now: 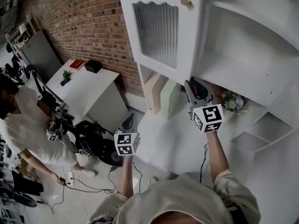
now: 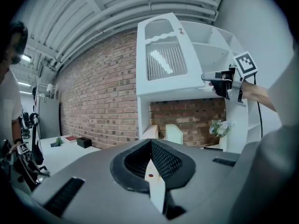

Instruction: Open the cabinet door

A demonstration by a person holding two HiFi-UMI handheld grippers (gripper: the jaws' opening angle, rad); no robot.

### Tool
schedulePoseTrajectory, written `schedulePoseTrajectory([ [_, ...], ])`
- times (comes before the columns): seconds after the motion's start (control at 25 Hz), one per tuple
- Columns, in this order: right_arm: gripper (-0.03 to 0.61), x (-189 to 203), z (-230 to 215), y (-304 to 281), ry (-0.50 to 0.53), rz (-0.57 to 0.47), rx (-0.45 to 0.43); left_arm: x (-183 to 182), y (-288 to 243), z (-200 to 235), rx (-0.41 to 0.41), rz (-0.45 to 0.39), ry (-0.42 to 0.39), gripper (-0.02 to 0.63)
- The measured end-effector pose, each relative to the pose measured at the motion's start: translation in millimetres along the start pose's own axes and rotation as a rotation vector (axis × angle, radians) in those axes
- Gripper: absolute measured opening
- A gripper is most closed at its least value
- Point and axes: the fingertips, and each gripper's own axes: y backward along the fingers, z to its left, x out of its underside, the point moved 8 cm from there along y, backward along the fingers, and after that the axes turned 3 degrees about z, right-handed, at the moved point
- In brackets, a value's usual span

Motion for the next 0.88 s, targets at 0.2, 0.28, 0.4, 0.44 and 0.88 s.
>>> schedulePoseTrajectory([
  [0.2, 0.095, -4, 14, 5, -0.001, -0.013, -0.022, -1, 11, 7, -0.035, -0.008, 0.007, 0.026],
  [0.28, 0.094, -4, 19, 6, -0.006, -0.019, -0.028, -1, 13, 9, -0.043, -0.007, 0.008, 0.026],
  [0.4, 0.094, -5, 25, 5, -0.008, -0.022, -0.039, -1, 15, 12, -0.056, -0.007, 0.009, 0.026],
  [0.44, 0.094, -6, 27, 6, -0.007, -0.023, -0.042, -1, 16, 13, -0.061, -0.008, 0.009, 0.026],
  [0.88, 0.094, -17, 63, 15, 0.009, -0.048, -0.119, -2, 34, 19, -0.118, -0.006, 0.016, 0.026],
])
